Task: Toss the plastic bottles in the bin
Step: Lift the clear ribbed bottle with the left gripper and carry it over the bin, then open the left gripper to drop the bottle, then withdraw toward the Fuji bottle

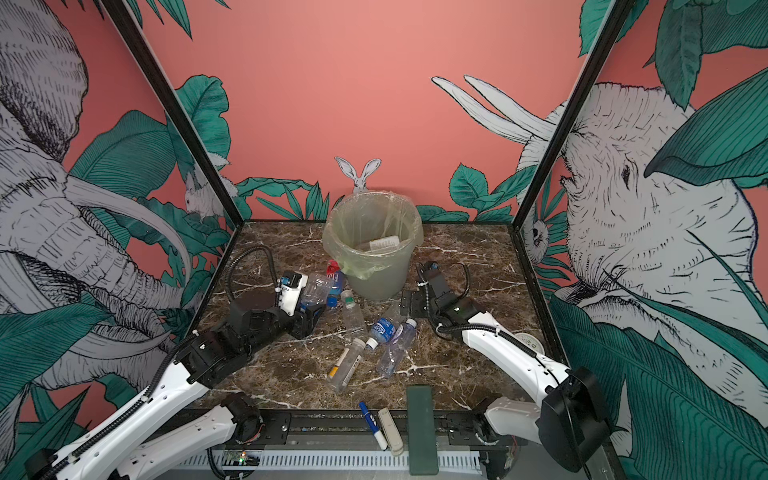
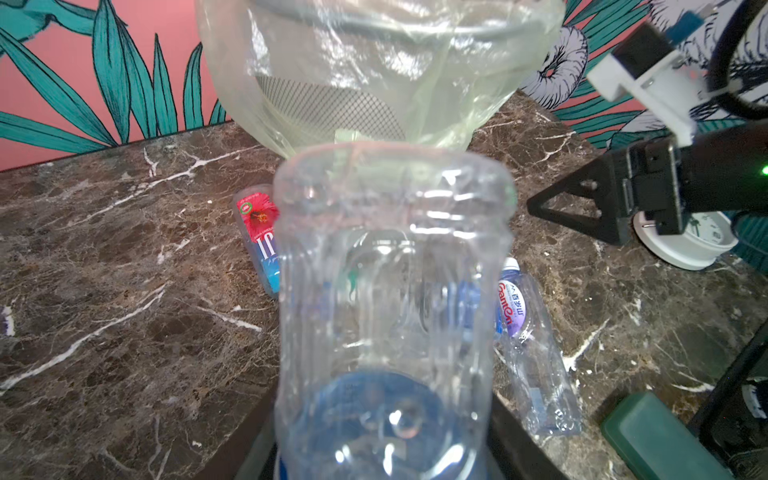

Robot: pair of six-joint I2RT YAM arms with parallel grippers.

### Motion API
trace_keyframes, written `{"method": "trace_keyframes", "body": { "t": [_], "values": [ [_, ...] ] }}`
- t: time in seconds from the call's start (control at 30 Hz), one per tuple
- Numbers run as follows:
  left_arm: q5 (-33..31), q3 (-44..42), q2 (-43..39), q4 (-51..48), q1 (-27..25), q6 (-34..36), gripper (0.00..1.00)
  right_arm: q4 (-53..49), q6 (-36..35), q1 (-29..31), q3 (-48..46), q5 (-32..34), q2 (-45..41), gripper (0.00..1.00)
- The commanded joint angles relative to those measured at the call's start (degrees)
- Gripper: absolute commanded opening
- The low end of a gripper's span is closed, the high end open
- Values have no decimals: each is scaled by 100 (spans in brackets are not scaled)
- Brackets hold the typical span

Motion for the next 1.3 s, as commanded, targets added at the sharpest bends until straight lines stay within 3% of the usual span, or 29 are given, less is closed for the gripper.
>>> {"method": "trace_keyframes", "body": {
  "t": [0.0,0.47,0.6,0.8,0.87,0.93,0.97,1.27],
  "values": [
    [10,376,46,-25,-24,177,62,99,-53,48,173,27,-72,99],
    [141,1605,872,221,-10,644,61,173,-185,73,261,-77,-33,99],
    [423,2505,1617,508,179,773,60,249,-194,74,321,-149,41,99],
    [1585,4577,3517,1025,1046,513,58,305,-220,74,356,-184,33,99],
    [2160,5539,4371,751,1246,350,75,306,-224,82,353,-176,34,99],
    [2361,6361,5062,359,1319,279,98,302,-212,88,335,-157,0,99],
    [2391,6571,5218,252,1327,287,100,305,-203,81,322,-141,-16,99],
    [1975,5359,4208,757,1616,320,100,190,-229,92,244,-68,-161,99]
  ]
}}
